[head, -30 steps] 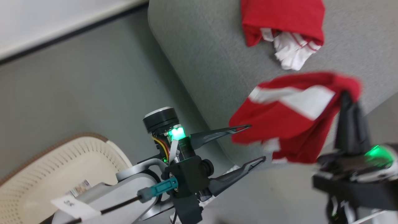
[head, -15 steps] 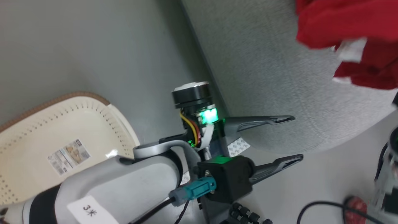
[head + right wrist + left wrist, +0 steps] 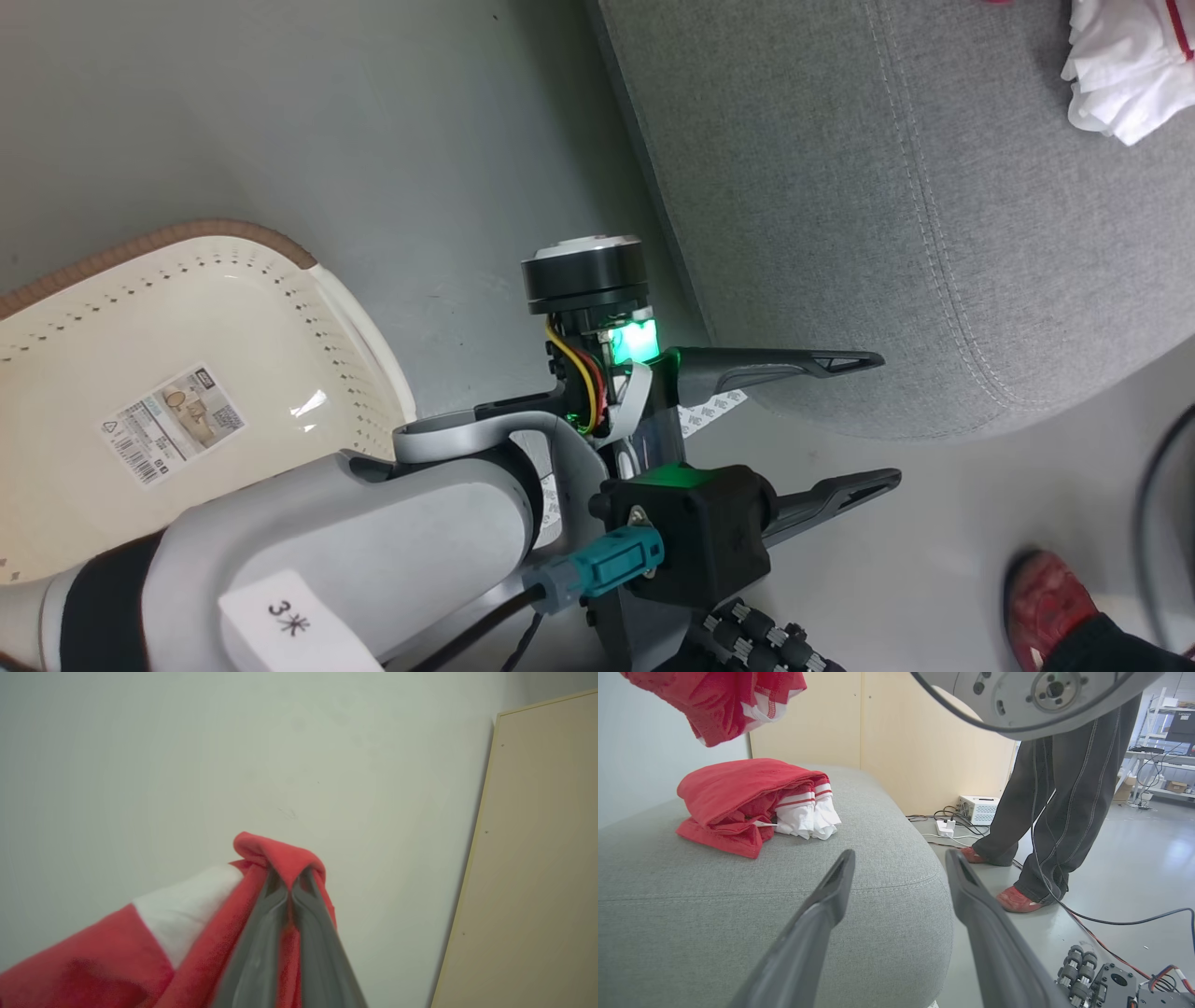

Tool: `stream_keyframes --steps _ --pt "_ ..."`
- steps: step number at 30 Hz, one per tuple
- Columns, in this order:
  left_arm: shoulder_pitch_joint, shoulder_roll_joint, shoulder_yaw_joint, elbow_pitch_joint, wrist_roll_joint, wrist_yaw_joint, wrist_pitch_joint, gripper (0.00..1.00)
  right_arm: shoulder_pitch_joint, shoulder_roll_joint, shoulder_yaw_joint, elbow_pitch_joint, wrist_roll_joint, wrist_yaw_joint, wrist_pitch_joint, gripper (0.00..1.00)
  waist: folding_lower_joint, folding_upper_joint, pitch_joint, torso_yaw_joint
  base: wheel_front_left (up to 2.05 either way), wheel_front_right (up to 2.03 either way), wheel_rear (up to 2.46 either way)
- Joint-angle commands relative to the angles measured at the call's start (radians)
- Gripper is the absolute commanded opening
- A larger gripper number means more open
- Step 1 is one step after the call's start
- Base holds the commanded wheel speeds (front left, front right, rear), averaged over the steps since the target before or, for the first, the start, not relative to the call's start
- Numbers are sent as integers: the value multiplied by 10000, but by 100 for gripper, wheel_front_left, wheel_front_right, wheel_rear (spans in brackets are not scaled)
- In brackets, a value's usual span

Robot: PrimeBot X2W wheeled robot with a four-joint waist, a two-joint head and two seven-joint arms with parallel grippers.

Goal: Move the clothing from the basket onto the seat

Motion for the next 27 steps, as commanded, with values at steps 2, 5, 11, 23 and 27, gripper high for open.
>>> stream_keyframes --steps 2,5,11,23,27 --pt "76 131 -93 -118 -70 -1 48 100 -438 -754 -65 775 26 -6 -5 0 -2 -2 51 -70 0 0 0" --pt "85 104 -149 -195 -86 0 103 100 -199 -1374 372 1738 -120 -5 -5 0 -2 -2 108 -77 0 0 0" --pt "-15 138 -188 -315 -142 38 266 100 694 -1139 772 3058 -215 -6 -5 0 -2 -2 319 -119 0 0 0" --pt "-28 250 -242 -313 -204 64 266 100 1124 522 428 5684 -846 -6 -8 45 -2 -2 165 24 0 0 0" --pt "-6 216 -174 -215 -232 129 98 100 1336 961 31 5348 -1064 -6 -7 100 -2 -2 -25 177 0 0 0"
